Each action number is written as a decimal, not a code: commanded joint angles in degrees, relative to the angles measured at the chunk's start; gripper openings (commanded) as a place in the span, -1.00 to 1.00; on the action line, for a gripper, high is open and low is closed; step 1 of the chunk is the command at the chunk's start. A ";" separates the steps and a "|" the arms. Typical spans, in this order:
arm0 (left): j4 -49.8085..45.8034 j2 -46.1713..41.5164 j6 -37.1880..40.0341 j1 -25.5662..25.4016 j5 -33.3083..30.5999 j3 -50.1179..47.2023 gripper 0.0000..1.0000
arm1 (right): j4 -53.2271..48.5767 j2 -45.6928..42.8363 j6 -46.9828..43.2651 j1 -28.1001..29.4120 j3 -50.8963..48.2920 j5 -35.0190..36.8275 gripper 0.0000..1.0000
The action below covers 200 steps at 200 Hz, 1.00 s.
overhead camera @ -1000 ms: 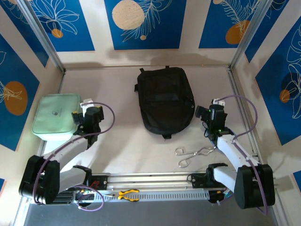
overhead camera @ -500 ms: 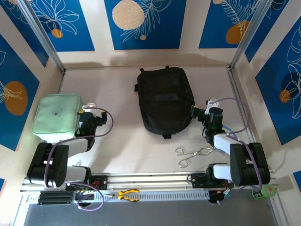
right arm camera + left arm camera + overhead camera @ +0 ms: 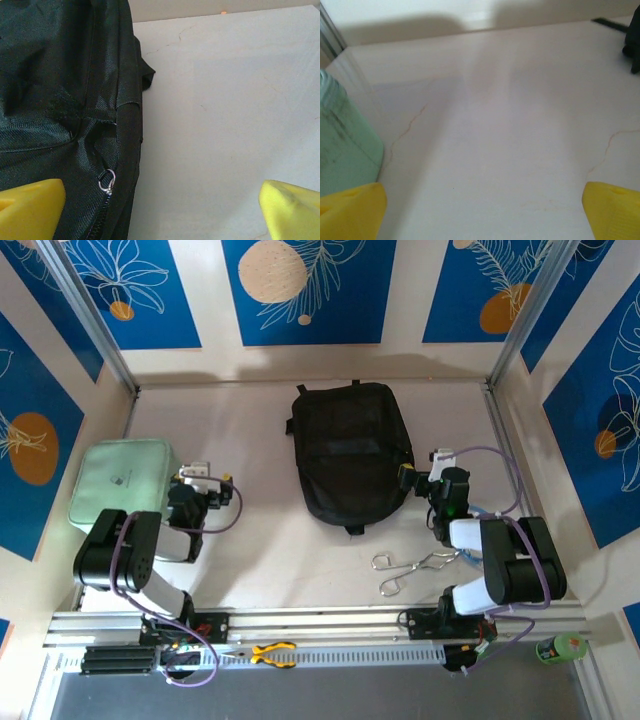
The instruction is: Pack books, pencil case, and school supplies into a backpack
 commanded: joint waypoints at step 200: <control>-12.06 0.23 1.30 0.43 4.30 9.00 0.99 | 1.85 4.12 0.69 -0.38 3.49 2.17 0.98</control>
